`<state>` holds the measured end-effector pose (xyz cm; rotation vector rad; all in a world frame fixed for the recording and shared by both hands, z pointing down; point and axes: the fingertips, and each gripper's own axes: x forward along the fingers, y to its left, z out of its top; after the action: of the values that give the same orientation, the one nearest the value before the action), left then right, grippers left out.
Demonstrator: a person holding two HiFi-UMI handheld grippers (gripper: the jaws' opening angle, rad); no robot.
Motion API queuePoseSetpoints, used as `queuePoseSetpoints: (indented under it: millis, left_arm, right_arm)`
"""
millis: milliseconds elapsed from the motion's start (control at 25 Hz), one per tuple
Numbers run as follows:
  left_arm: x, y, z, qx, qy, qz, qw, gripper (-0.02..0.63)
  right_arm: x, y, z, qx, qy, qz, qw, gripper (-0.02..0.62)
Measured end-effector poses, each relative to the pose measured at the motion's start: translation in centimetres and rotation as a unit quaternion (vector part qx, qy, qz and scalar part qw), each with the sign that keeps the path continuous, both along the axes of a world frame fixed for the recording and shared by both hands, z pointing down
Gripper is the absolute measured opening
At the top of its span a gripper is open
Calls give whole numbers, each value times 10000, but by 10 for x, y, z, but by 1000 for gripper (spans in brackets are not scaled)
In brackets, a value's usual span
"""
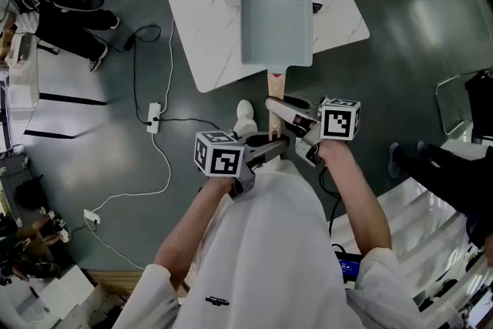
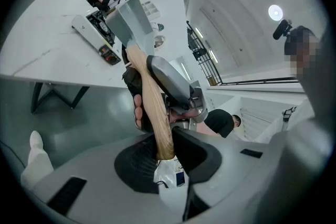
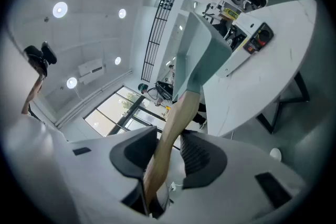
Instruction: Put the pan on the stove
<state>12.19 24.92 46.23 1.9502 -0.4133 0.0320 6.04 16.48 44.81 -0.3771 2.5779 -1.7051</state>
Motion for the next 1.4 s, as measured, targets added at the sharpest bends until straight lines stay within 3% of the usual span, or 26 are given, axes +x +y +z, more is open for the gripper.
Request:
queuePoseSetpoints:
  millis: [200,480,920,1400]
  left_arm:
    - [15,78,-6,-158,-198,268,9993,74]
    - [16,117,-12,-190,-311,407,9985,74]
    - [-13,109,-14,-183,-269,627,9975,72]
    - [-78,70,-27,-131,142,1066,9941,72]
  right_arm:
    - [16,78,-6,40,41,-148,9999,149]
    - [20,114,-13,93,-80,71,9999,149]
    - [-12,105,-15,139,46,-36,9999,147]
    - [-69,61,-20,65,204,566,9982,149]
